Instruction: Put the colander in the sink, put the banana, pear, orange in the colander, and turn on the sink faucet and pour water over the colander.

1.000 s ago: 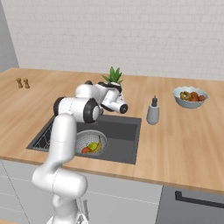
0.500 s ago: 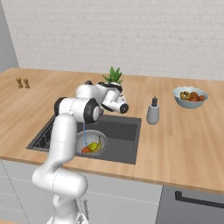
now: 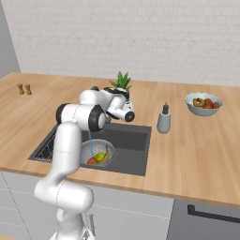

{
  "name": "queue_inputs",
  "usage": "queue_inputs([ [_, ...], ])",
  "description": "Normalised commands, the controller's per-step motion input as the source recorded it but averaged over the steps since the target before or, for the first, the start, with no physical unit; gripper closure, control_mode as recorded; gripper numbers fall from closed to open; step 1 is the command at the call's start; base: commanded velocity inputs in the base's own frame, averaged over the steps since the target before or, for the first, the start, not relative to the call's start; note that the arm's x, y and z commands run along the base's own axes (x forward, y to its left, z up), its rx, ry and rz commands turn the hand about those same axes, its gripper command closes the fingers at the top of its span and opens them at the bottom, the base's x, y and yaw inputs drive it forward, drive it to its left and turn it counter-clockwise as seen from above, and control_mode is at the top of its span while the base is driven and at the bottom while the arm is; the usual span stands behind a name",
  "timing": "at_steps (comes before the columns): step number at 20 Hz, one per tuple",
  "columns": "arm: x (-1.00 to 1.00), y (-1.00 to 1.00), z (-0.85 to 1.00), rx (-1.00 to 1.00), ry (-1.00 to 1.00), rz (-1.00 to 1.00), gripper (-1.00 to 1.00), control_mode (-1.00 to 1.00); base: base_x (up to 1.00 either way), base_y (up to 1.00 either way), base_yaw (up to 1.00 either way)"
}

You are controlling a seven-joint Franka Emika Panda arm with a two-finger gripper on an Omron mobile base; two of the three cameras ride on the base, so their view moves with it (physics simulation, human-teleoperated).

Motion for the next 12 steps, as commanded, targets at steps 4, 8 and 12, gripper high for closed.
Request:
queue_inputs([
  [4, -0.01, -0.19, 0.00, -0.01, 0.00, -0.04, 1.00, -1.00, 0.00, 0.00, 0.00],
  [8, 0.00, -0.15, 0.00, 0.00, 0.00, -0.08, 1.00, -1.00, 0.00, 0.00, 0.00],
  [12, 0.00, -0.01, 0.00, 0.00, 0.00, -0.03, 1.00, -1.00, 0.00, 0.00, 0.00],
])
